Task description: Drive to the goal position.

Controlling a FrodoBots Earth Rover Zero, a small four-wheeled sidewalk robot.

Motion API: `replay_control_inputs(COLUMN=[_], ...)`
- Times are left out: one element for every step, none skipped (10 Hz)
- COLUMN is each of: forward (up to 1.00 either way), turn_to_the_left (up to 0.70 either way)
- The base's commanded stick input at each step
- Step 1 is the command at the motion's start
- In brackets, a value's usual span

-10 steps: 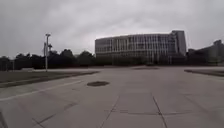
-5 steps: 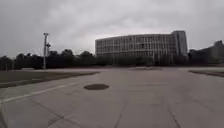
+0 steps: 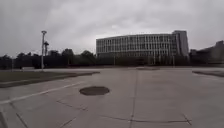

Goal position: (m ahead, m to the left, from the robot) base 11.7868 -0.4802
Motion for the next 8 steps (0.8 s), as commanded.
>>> replay_control_inputs(forward=[1.0,1.0,1.0,1.0,1.0,1.0,1.0,1.0], turn_to_the_left=[-0.32,-0.32,-0.32,-0.23,0.0,0.0,0.0,0.0])
